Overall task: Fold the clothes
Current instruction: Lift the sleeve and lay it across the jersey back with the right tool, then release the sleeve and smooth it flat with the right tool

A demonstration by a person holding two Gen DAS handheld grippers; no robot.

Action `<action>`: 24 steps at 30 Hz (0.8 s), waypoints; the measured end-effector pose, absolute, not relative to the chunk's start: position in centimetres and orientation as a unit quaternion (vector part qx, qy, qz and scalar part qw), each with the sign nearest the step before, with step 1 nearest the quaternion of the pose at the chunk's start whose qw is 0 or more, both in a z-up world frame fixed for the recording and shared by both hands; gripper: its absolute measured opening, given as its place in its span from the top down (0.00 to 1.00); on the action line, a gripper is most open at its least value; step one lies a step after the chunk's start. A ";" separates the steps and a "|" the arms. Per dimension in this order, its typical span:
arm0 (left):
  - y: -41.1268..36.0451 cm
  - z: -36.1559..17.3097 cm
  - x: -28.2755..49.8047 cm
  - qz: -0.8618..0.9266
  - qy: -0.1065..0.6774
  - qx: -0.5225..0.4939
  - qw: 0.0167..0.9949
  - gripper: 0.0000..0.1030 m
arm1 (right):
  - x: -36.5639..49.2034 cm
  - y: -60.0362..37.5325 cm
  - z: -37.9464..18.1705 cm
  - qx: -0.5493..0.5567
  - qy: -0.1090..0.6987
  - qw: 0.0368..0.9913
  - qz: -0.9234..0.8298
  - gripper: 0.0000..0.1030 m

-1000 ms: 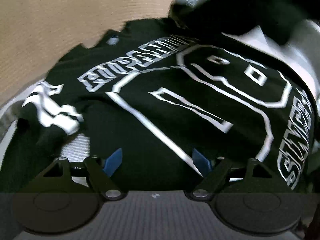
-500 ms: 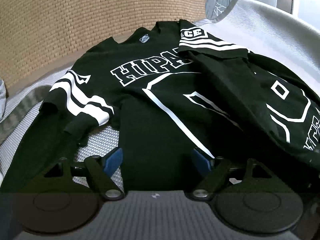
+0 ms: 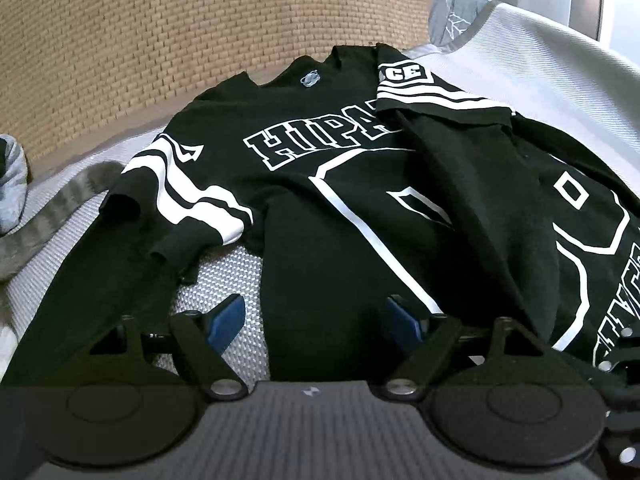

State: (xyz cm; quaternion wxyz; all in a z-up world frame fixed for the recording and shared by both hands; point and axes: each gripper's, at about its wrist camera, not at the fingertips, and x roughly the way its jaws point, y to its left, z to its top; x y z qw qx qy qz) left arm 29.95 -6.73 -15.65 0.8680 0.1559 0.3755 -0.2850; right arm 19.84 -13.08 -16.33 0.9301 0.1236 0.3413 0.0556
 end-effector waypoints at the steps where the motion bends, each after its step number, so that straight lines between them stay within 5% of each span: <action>1: -6.7 -15.6 29.9 -0.285 0.376 0.156 0.868 0.23 | 19.8 -12.9 -16.3 0.123 0.344 0.929 0.056 0.91; 8: -6.5 -15.5 29.8 -0.285 0.377 0.155 0.868 0.23 | 19.3 -10.8 -15.4 0.068 0.357 0.929 0.065 0.68; 24: -6.3 -15.3 29.5 -0.295 0.374 0.152 0.866 0.23 | 15.4 -13.2 -9.8 0.083 0.329 0.932 0.127 0.58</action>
